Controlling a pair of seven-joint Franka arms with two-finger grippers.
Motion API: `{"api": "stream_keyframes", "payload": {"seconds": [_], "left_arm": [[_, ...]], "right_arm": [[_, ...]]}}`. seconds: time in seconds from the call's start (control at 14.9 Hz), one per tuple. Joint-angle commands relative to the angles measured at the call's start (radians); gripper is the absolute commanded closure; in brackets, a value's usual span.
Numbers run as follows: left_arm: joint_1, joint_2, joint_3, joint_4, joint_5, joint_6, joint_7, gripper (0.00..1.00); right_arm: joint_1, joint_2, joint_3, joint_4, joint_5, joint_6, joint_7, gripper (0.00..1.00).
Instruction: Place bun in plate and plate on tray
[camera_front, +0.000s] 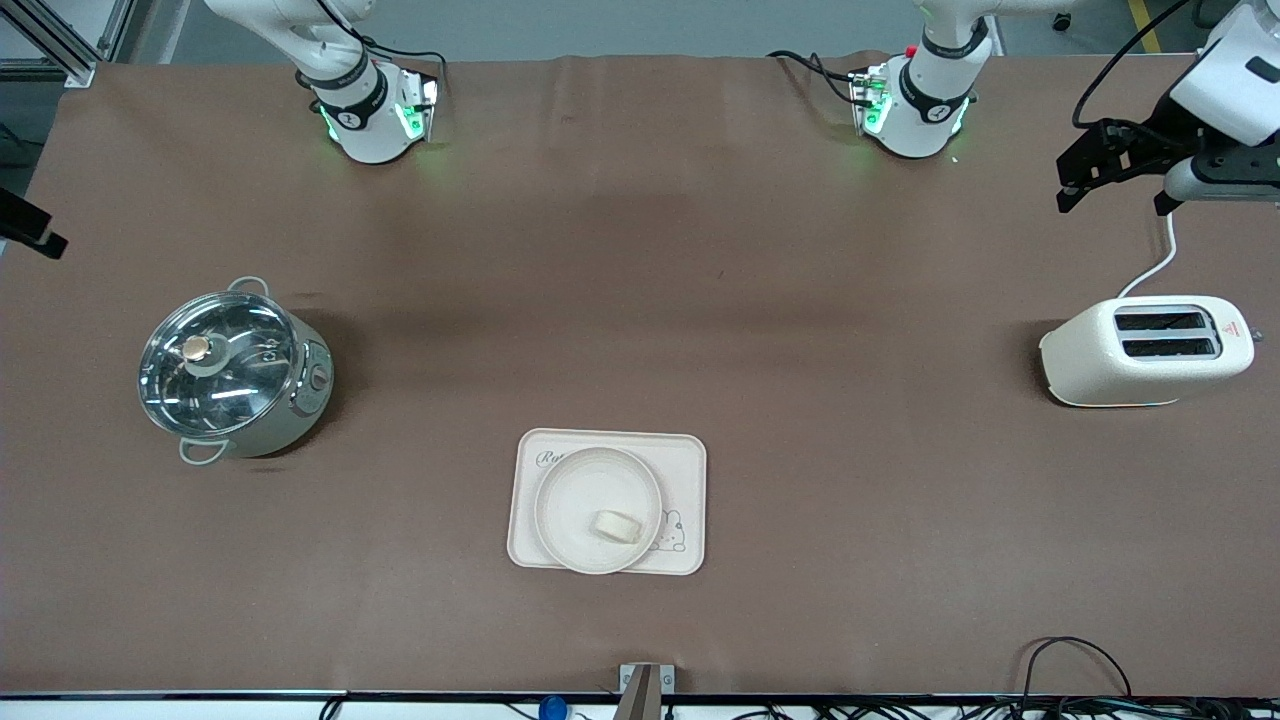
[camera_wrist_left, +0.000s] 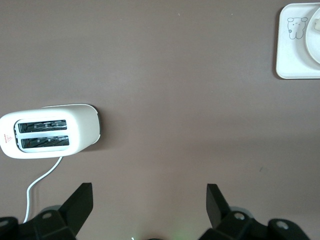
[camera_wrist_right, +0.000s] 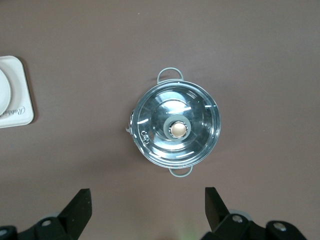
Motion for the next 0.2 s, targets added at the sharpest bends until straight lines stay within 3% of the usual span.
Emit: {"api": "stream_keyframes", "payload": {"seconds": [0.0, 0.13], "left_arm": [[0.0, 0.008, 0.005, 0.027, -0.004, -0.031, 0.017, 0.0], [0.0, 0.01, 0.003, 0.027, -0.004, -0.039, 0.013, 0.0]], "right_arm": [[-0.014, -0.011, 0.029, -0.021, -0.024, 0.012, -0.017, 0.0], [-0.008, -0.011, 0.029, -0.019, -0.025, 0.011, -0.022, 0.0]]}}
